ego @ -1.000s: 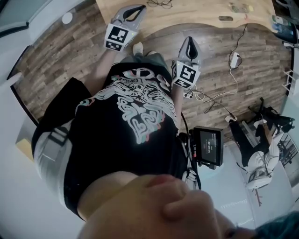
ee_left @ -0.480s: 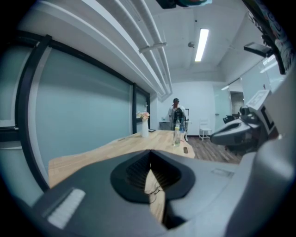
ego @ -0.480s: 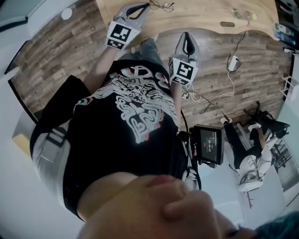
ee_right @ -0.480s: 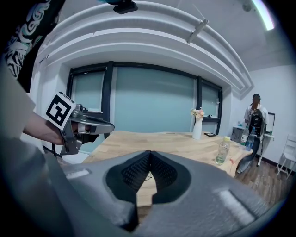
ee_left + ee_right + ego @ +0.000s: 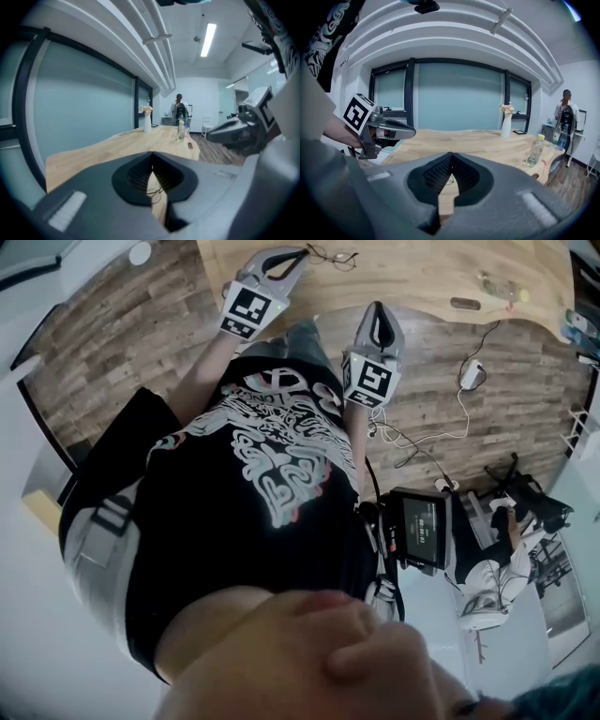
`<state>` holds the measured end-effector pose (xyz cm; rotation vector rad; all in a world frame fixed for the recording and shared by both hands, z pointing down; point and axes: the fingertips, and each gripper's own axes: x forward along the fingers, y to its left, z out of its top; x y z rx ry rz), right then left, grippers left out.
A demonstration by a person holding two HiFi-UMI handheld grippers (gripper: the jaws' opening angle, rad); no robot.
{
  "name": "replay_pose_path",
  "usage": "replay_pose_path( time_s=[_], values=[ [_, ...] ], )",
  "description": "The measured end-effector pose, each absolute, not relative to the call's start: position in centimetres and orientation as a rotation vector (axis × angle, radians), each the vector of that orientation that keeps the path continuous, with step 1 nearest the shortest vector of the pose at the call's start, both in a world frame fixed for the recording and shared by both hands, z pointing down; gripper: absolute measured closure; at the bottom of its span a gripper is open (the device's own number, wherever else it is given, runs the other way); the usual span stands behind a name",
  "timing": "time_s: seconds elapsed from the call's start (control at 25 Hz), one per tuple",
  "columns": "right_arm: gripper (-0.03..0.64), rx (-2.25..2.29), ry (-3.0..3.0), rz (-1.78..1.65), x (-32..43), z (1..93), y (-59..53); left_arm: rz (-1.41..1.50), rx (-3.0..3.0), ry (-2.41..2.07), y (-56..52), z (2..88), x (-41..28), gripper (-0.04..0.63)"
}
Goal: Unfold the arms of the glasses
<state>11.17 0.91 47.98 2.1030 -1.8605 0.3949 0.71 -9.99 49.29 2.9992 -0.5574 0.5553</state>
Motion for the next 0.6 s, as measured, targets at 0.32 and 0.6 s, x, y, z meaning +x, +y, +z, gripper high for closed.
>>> replay_pose_path(
  time_s=[0.32,0.6],
  values=[
    [0.618,2.046,-1.897,0.462,11.4,50.4,-0.4,0.673,2.977,-0.513,-9.8,52.1,1.9,0.606],
    [0.618,2.014,-1.895,0.52,12.4,52.7,-1.4,0.787,2.98,-0.446,-9.5,54.8,3.8,0.606]
  ],
)
